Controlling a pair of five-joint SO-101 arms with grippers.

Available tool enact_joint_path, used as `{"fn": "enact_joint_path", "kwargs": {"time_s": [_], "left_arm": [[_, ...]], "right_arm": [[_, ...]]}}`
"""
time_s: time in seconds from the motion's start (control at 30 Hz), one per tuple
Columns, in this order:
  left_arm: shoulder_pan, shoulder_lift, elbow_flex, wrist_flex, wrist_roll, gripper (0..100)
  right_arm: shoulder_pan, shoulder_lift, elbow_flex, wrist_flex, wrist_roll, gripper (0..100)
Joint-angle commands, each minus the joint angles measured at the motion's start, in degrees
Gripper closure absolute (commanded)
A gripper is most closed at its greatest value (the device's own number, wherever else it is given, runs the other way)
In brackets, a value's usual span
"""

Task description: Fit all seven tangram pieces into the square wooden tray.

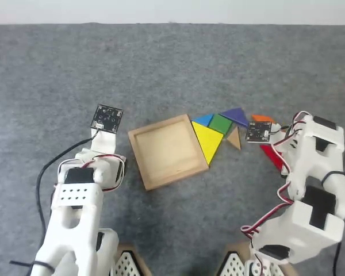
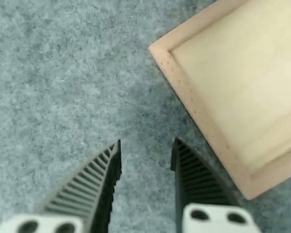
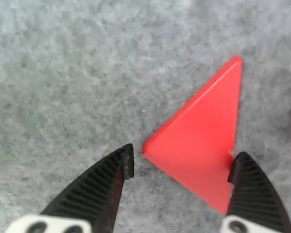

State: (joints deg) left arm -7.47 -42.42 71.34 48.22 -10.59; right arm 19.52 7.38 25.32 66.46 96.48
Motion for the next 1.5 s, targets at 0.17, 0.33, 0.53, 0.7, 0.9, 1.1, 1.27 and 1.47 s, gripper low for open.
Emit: {"fn": "enact_joint_path", "kwargs": {"time_s": [0.17,0.33,0.53,0.7,0.9,1.1,1.27,1.47], "left_arm": [[0.35,0.0,-0.31,-0.97,-0.53,83],[0.35,0.0,-0.31,-0.97,-0.53,83],[0.35,0.0,-0.31,-0.97,-0.53,83],[0.35,0.0,-0.31,-0.97,-0.53,83],[0.35,0.0,-0.31,-0.97,-0.53,83],[0.35,0.0,-0.31,-0.97,-0.44,83],[0.35,0.0,-0.31,-0.97,-0.35,83],[0.35,0.0,-0.4,-0.97,-0.18,83]], "right_arm": [[0.92,1.63,-2.73,-2.95,0.53,68.4],[0.75,2.24,-2.81,-3.12,-0.53,68.6],[0.75,2.24,-2.81,-2.95,-1.49,84.4],[0.84,2.24,-2.81,-3.03,-3.87,89.7],[0.75,2.24,-5.01,-2.86,-9.93,91.7],[0.75,2.24,-9.41,-2.33,-17.76,91.4],[-0.75,1.54,-13.01,1.54,-32.88,88.3],[-4.0,1.27,-12.4,10.68,-32.26,87.5]]}}
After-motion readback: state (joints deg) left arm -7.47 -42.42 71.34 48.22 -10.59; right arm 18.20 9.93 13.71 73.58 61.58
